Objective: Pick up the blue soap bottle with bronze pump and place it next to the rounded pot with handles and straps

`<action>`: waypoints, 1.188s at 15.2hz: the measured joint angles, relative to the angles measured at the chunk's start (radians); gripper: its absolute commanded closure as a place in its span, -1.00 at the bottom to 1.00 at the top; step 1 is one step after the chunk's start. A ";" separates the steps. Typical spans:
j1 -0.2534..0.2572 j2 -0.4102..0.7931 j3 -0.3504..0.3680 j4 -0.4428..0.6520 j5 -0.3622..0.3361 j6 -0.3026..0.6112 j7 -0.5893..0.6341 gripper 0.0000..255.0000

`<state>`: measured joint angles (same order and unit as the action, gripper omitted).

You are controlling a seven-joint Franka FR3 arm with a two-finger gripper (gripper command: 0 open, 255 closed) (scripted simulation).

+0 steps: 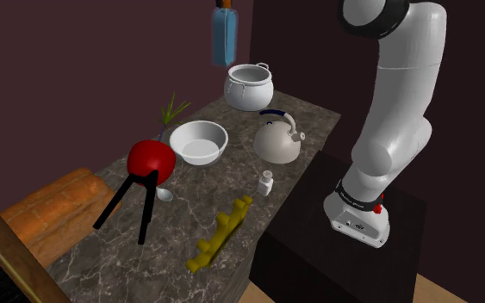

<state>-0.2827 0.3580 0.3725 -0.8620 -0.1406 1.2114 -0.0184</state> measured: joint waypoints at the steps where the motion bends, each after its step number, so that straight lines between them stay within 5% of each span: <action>1: 0.017 0.069 -0.008 0.112 -0.025 -0.042 -0.017 1.00; 18: -0.091 -0.115 -0.011 -0.404 0.052 0.292 -0.045 1.00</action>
<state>-0.3736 0.2427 0.3614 -1.2662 -0.0884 1.5034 -0.0638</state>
